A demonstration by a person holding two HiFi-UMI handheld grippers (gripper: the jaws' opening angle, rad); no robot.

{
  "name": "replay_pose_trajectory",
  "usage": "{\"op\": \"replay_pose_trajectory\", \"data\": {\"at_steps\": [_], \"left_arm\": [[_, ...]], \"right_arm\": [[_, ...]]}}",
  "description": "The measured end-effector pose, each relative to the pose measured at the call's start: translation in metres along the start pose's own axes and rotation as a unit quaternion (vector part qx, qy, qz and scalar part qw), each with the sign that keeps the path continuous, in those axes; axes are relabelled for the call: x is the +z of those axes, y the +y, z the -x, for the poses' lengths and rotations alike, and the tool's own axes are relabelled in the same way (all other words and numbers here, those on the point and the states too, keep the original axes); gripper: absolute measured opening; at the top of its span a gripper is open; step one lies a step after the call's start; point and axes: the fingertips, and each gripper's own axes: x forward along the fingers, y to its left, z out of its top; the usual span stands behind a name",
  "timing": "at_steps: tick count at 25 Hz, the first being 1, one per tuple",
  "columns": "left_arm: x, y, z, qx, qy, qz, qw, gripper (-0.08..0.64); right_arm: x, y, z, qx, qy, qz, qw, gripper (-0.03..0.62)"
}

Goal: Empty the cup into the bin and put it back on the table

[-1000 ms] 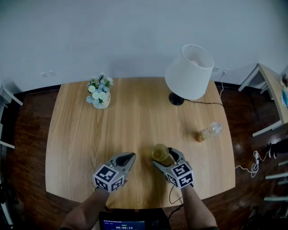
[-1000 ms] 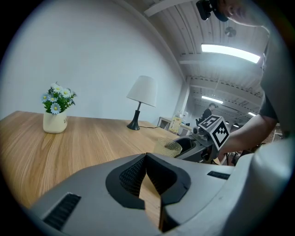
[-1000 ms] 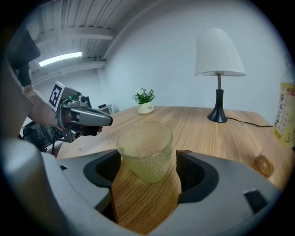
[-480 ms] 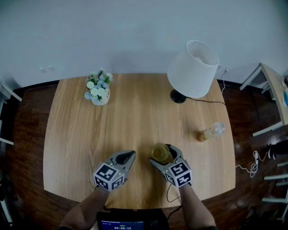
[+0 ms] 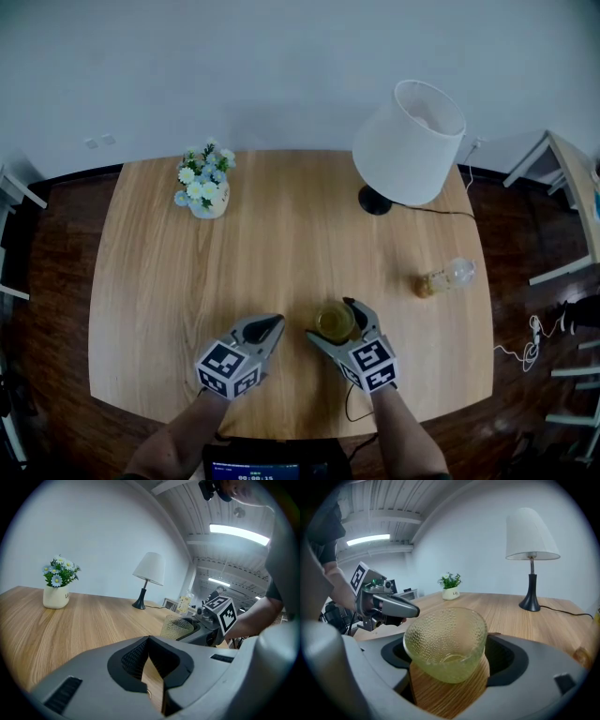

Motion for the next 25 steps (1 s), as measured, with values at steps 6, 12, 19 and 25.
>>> {"op": "replay_pose_trajectory", "data": {"at_steps": [6, 12, 19, 25], "left_arm": [[-0.001, -0.001, -0.002, 0.001, -0.001, 0.002, 1.0, -0.006], [-0.002, 0.0, 0.0, 0.002, -0.002, 0.004, 1.0, -0.006], [-0.001, 0.001, 0.004, 0.005, -0.004, 0.006, 1.0, -0.006], [0.002, 0.005, 0.009, 0.01, -0.009, 0.007, 0.9999, -0.006]], "right_arm": [[0.007, 0.0, 0.002, -0.002, -0.016, 0.009, 1.0, 0.417], [0.015, 0.005, 0.003, 0.006, -0.01, 0.011, 1.0, 0.439], [0.009, 0.003, -0.003, 0.003, 0.006, 0.019, 1.0, 0.438], [0.01, 0.002, -0.004, -0.006, -0.002, 0.027, 1.0, 0.417]]}}
